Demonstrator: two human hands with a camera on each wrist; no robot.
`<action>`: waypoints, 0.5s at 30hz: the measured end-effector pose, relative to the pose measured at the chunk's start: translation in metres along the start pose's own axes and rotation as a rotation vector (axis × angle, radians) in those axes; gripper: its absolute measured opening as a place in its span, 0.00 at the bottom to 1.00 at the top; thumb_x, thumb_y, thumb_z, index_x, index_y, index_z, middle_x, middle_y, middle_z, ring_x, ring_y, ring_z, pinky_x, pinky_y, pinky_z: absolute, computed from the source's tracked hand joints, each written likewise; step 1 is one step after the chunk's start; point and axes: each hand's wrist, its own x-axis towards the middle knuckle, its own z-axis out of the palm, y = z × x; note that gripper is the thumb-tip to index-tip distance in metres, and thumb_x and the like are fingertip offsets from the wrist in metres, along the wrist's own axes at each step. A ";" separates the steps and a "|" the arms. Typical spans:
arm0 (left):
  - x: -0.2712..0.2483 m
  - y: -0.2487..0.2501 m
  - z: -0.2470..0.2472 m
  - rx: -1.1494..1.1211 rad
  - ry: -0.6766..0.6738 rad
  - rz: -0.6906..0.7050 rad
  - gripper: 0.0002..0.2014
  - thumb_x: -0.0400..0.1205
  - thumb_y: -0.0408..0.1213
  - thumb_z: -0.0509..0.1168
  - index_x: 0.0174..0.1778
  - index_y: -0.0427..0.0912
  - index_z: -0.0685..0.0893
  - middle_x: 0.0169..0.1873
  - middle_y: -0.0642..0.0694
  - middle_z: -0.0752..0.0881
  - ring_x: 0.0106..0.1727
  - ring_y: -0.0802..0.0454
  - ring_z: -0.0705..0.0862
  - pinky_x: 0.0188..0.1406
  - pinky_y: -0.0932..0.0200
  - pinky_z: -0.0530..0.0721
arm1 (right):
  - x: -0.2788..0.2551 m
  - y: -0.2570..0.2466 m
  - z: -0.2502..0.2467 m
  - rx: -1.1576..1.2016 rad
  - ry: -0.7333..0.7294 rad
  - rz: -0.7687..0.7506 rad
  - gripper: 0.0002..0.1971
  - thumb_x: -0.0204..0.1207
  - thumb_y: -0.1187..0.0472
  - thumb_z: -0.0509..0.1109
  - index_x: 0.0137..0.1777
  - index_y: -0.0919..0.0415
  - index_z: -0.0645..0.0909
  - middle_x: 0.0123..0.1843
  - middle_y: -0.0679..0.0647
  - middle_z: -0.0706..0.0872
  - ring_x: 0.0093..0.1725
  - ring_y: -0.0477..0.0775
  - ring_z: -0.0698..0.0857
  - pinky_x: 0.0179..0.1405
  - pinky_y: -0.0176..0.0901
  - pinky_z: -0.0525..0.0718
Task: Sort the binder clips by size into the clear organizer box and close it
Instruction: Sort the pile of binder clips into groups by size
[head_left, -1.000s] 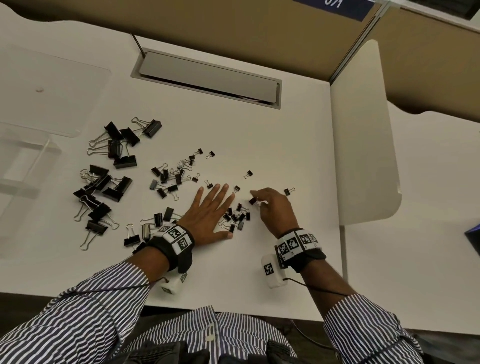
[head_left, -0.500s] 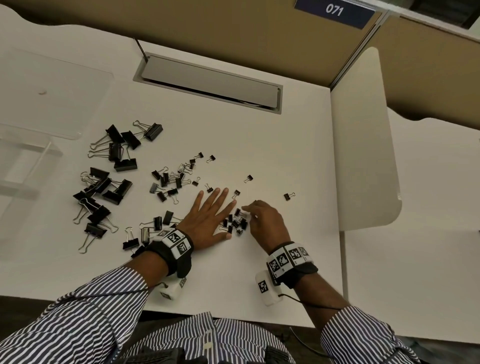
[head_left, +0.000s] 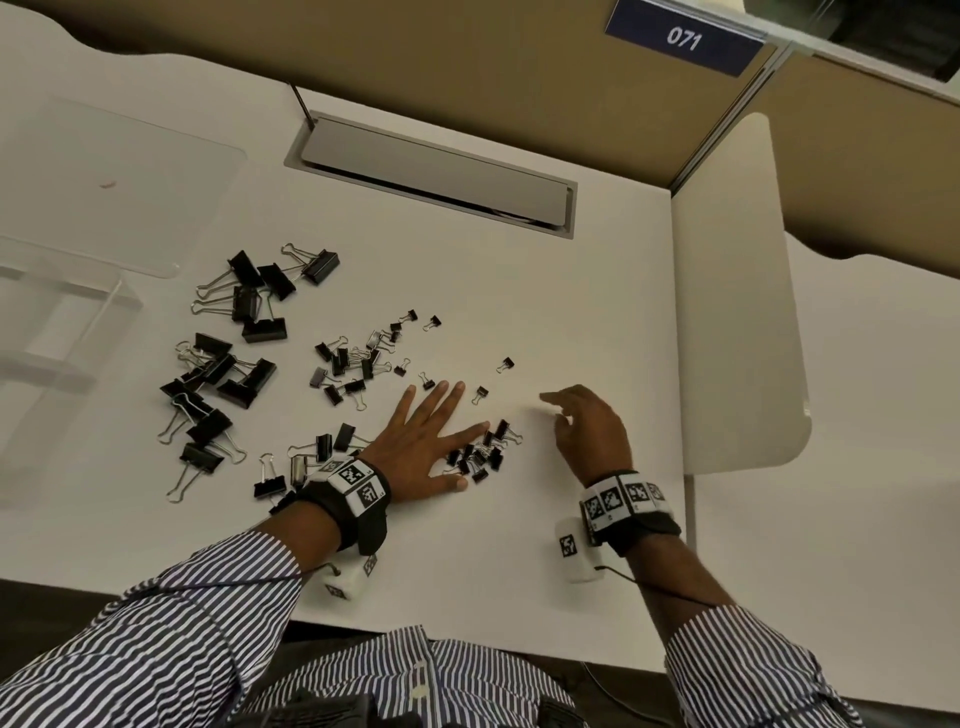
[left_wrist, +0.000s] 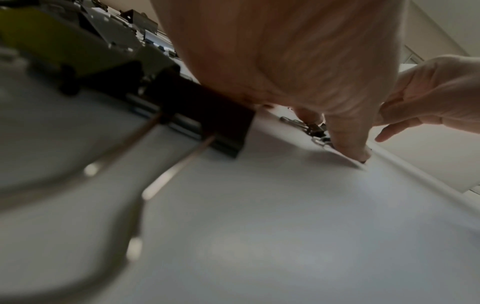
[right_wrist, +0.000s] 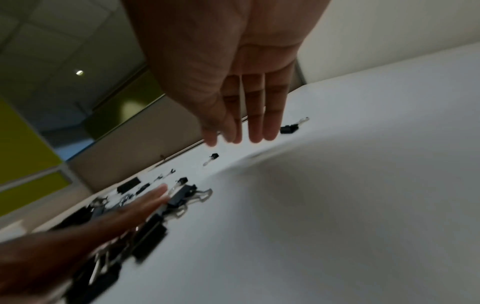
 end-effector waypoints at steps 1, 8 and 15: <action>0.000 0.000 0.000 -0.006 0.001 0.002 0.40 0.80 0.72 0.49 0.83 0.66 0.38 0.82 0.43 0.27 0.82 0.44 0.24 0.79 0.32 0.30 | 0.002 0.001 -0.002 -0.030 -0.046 -0.040 0.22 0.75 0.69 0.67 0.62 0.45 0.86 0.58 0.43 0.85 0.56 0.50 0.85 0.50 0.42 0.83; -0.001 -0.004 -0.001 -0.066 0.013 0.018 0.39 0.80 0.71 0.50 0.84 0.66 0.42 0.83 0.44 0.29 0.82 0.46 0.25 0.79 0.34 0.29 | -0.001 -0.016 0.010 -0.209 -0.267 -0.250 0.18 0.81 0.59 0.69 0.65 0.36 0.83 0.62 0.42 0.81 0.61 0.49 0.80 0.45 0.46 0.84; -0.002 -0.007 0.000 -0.151 0.045 0.041 0.29 0.81 0.68 0.54 0.79 0.75 0.58 0.85 0.47 0.32 0.83 0.48 0.26 0.80 0.36 0.28 | 0.002 -0.014 0.013 -0.213 -0.161 -0.198 0.17 0.81 0.57 0.67 0.67 0.39 0.83 0.58 0.44 0.82 0.58 0.51 0.80 0.43 0.47 0.83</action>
